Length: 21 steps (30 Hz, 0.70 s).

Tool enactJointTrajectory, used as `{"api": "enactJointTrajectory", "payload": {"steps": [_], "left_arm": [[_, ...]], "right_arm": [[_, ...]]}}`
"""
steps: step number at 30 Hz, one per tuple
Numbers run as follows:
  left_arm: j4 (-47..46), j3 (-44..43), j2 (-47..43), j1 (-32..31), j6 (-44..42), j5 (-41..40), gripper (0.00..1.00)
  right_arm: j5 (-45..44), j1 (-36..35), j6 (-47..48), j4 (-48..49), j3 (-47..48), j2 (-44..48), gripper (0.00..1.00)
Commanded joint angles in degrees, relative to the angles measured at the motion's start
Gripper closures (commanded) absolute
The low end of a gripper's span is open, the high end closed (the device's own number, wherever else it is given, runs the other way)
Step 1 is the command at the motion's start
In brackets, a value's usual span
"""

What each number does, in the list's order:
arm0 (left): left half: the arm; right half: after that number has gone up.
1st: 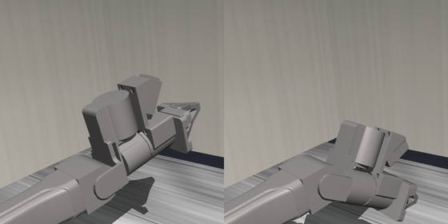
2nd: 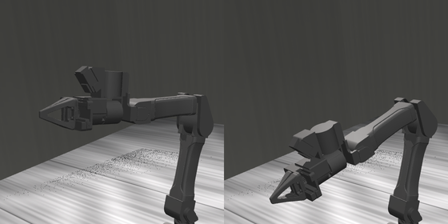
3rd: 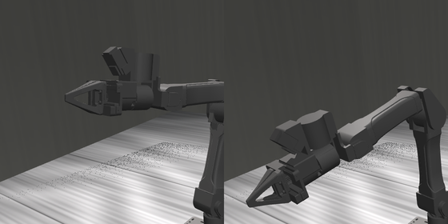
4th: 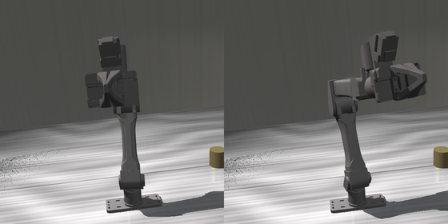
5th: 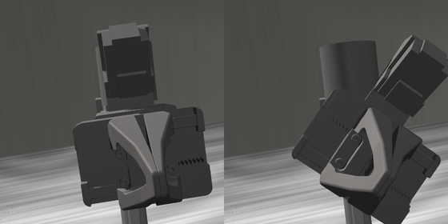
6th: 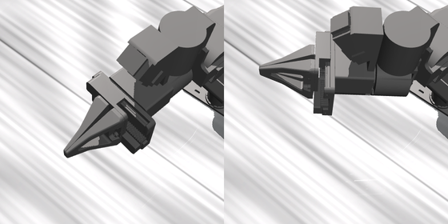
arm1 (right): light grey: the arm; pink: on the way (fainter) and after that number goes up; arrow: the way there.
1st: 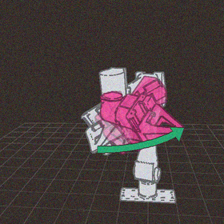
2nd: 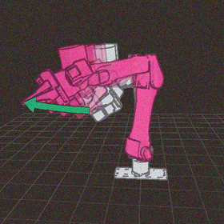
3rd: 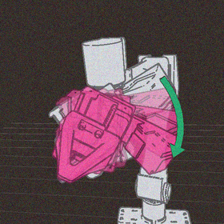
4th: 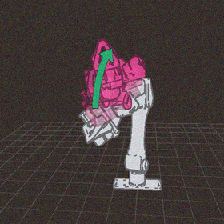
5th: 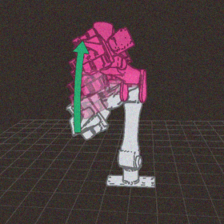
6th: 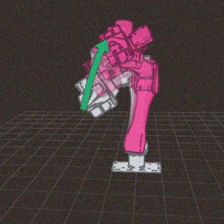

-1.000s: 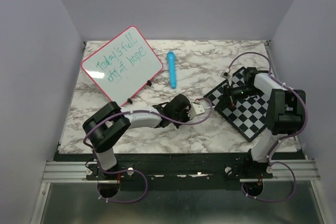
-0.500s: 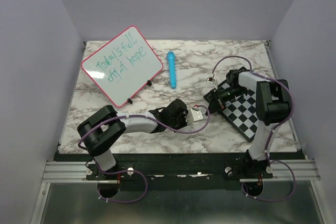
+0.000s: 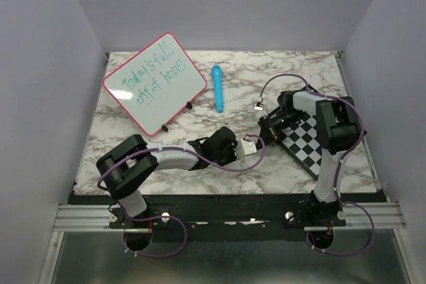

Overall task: Write a sentence on the whiteboard
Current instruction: Insert the whiteboard marker without the cap into the pen cap.

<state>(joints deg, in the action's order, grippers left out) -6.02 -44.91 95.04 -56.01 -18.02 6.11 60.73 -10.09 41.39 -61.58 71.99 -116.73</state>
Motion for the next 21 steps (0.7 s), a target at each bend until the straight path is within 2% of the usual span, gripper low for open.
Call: {"api": "enactJointTrajectory", "payload": {"steps": [1, 21], "left_arm": [[0.05, 1.31, -1.09, -0.33, -0.35, -0.22, 0.87], [-0.39, 1.4, -1.27, -0.33, -0.17, -0.31, 0.87]], "right_arm": [[0.97, -0.81, -1.04, -0.91, 2.37, -2.1, 0.99], [1.67, -2.57, -3.33, 0.93, 3.34, -4.03, 0.99]]}}
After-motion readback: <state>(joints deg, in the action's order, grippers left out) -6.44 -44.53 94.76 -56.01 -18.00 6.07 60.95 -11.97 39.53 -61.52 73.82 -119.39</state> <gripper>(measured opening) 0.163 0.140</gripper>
